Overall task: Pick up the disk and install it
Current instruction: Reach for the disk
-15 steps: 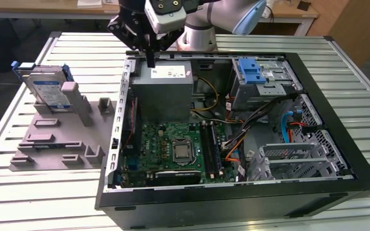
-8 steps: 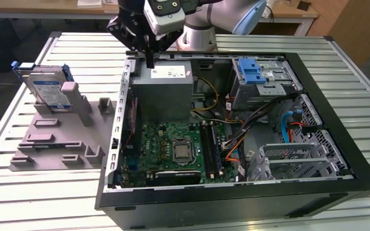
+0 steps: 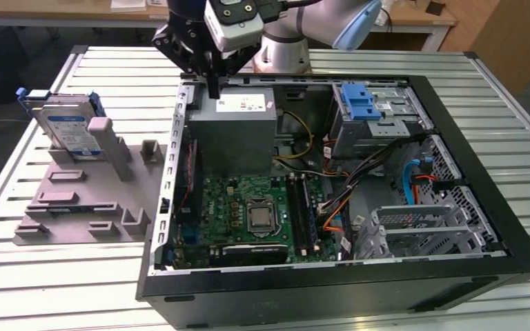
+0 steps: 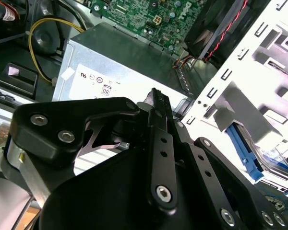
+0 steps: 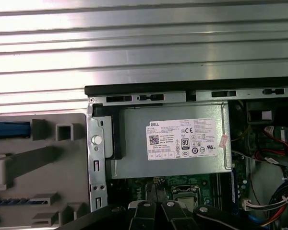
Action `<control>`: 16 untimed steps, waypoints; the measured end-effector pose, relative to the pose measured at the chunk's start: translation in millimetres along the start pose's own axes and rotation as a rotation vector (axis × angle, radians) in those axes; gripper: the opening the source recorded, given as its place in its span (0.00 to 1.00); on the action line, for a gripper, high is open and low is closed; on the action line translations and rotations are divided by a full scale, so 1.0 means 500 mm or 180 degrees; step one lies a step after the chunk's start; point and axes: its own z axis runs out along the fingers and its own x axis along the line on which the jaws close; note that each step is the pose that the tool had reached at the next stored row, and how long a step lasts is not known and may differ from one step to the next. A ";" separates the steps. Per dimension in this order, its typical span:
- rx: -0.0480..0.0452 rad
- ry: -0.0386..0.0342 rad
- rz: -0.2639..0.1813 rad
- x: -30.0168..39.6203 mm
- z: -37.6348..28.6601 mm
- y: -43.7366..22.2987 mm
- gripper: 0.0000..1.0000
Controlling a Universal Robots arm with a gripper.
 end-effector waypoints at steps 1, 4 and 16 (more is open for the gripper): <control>0.0000 0.0001 0.0000 0.000 0.000 0.000 0.11; 0.0000 0.0002 0.0000 0.002 0.002 0.000 0.11; 0.0001 0.0010 0.0000 0.006 0.007 -0.001 0.11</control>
